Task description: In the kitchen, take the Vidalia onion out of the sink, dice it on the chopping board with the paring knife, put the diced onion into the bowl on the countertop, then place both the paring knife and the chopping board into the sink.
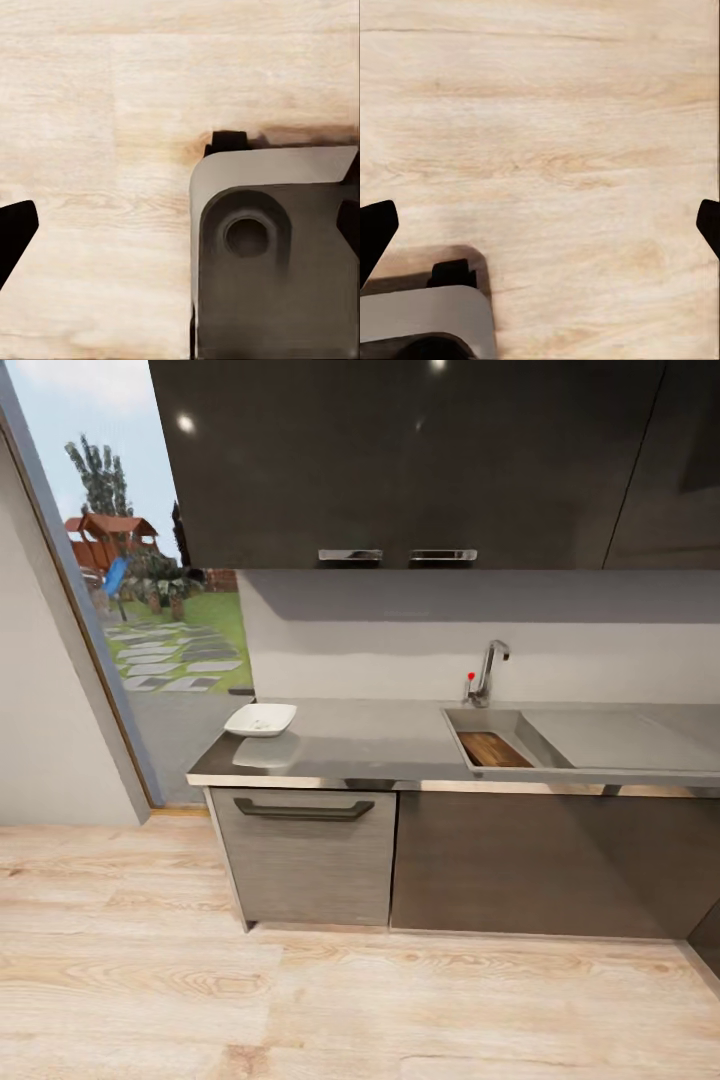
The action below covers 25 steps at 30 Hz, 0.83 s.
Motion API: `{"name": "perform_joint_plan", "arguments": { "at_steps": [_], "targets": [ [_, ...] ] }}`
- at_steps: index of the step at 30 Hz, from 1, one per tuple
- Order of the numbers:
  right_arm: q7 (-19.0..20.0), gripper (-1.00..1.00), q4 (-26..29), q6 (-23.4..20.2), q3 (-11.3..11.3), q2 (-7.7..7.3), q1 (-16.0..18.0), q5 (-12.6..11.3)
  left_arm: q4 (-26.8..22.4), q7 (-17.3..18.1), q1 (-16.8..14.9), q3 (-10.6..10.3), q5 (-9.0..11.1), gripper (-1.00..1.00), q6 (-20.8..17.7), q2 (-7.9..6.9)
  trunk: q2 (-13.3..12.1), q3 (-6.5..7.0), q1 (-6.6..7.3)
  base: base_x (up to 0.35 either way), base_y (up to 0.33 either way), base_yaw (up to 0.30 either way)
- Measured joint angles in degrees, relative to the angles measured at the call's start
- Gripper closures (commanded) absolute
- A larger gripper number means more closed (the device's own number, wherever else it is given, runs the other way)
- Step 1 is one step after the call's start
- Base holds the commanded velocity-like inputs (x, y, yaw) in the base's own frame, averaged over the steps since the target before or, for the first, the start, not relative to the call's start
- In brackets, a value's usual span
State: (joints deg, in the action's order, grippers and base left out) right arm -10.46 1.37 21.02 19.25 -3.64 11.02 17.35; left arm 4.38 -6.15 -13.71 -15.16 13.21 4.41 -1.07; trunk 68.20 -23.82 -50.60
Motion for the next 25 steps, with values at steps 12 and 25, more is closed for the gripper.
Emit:
{"name": "perform_joint_plan", "arguments": {
  "at_steps": [12,25],
  "targets": [
    [0.2,-1.0,0.0,-5.1,2.3,2.32,0.0,-9.2,-0.2,0.2,1.6,0.0,-0.1,-1.0,-4.3,1.2,0.0,0.0,0.0,0.0,0.0,0.0],
    [0.2,-1.0,0.0,-5.2,2.3,3.06,0.0,-9.2,-0.2,0.3,1.6,-0.2,-0.4,-1.0,-3.9,0.7,0.0,0.0,0.0,0.0,0.0,0.0]
  ]
}}
